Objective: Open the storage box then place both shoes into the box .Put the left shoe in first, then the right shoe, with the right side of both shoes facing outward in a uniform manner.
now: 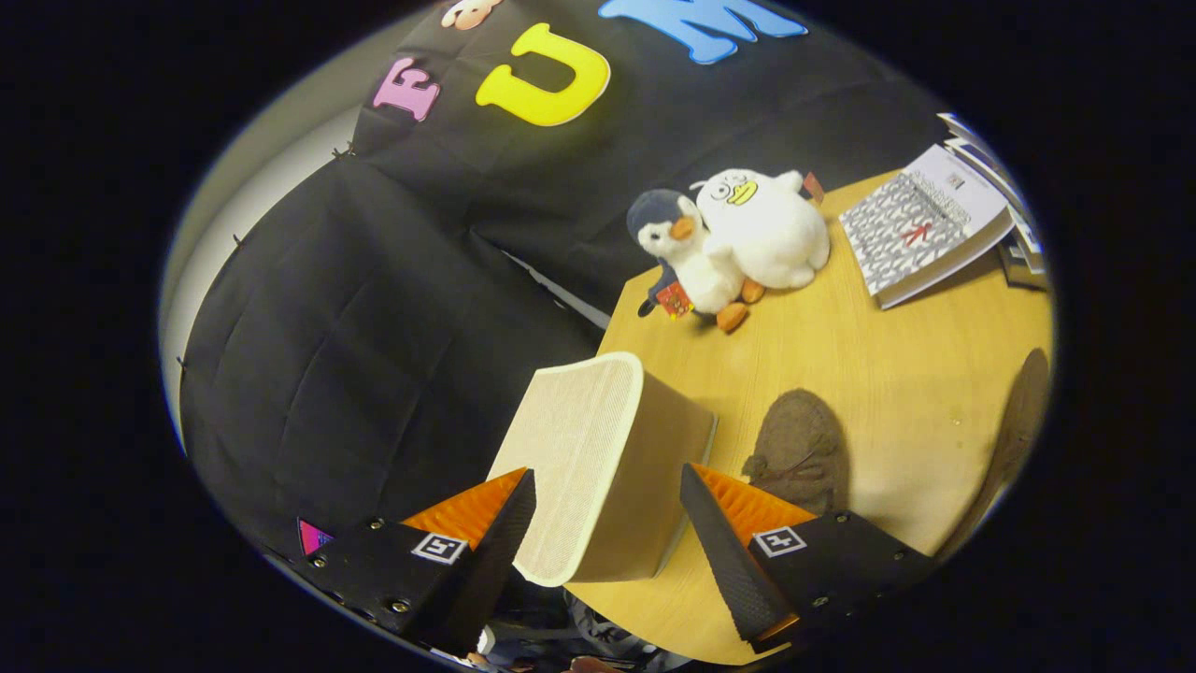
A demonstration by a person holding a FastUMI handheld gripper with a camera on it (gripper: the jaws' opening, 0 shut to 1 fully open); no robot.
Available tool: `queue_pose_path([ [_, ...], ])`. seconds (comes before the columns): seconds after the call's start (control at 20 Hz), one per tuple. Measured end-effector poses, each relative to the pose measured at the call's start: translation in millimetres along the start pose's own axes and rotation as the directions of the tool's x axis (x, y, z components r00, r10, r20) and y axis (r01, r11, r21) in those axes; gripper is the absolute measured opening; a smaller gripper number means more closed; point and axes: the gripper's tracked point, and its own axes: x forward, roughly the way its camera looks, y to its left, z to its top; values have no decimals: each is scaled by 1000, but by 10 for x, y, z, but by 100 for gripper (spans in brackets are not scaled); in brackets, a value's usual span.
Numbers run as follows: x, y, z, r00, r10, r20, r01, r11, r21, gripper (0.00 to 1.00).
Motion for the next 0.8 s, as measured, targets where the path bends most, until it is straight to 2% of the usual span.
queue_pose_path([
  [0.5,484,36,-263,992,78,-96,-65,989,130,94],
  [0.55,503,57,-289,991,85,-101,-71,988,140,83],
  [0.65,546,137,-254,989,120,-90,-103,980,172,77],
  [0.7,561,174,-231,987,137,-86,-119,975,185,64],
  [0.75,570,181,-226,986,144,-83,-126,973,195,37],
  [0.8,567,244,-210,981,177,-85,-155,964,215,22],
])
